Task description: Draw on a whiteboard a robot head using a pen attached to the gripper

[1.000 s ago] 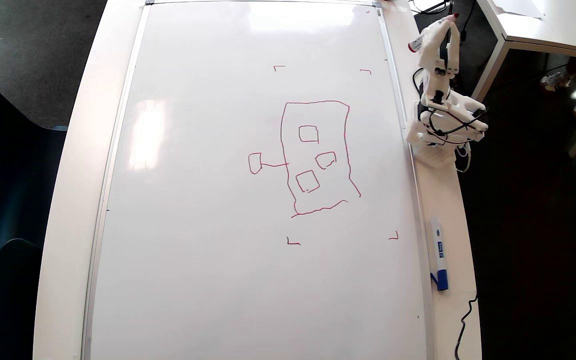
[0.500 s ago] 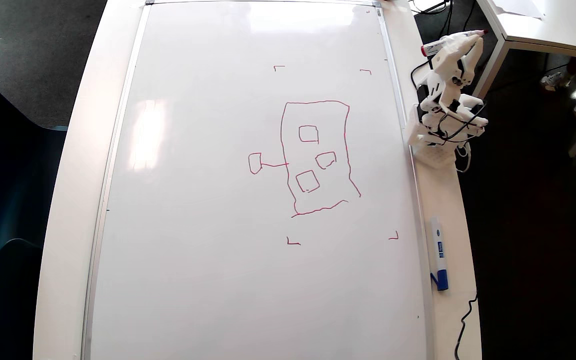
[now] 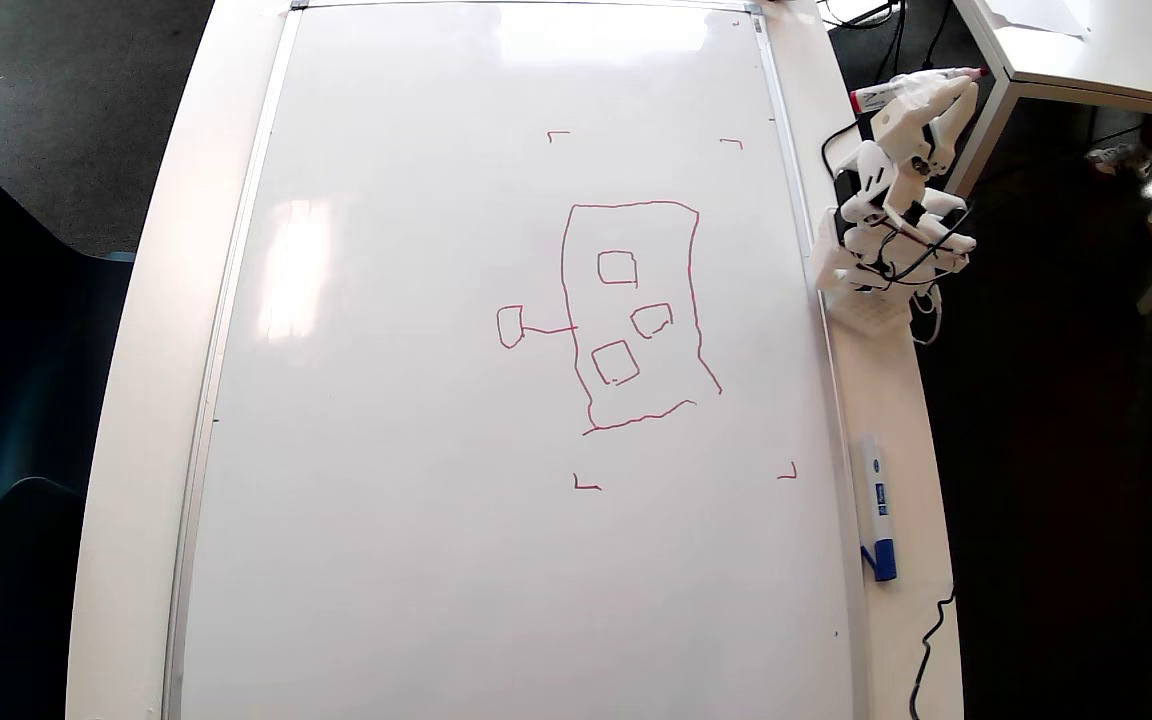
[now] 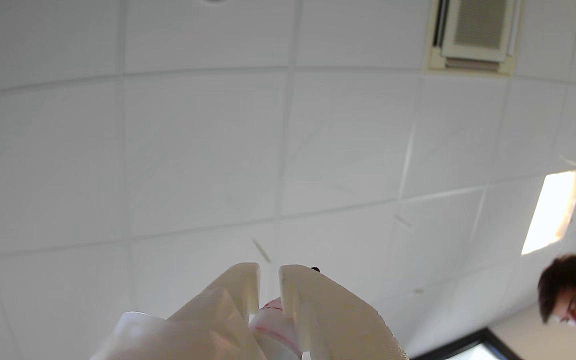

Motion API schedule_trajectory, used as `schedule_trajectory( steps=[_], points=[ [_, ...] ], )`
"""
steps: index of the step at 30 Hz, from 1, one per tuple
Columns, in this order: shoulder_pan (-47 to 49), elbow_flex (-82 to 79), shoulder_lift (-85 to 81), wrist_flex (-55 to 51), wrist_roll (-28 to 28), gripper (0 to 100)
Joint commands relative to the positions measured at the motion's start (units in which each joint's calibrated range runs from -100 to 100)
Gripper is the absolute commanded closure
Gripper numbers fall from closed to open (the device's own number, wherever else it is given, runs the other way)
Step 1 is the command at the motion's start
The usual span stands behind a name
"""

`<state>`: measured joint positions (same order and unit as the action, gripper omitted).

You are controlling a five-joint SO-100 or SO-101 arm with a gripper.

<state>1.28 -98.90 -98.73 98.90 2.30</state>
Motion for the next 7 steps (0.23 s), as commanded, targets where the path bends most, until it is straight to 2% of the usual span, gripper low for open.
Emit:
schedule_trajectory(
  steps=[1,7],
  points=[
    [0.0,-0.4,-0.1,0.8,0.2,99],
    [0.1,-0.4,-0.1,0.8,0.2,99]
  ],
)
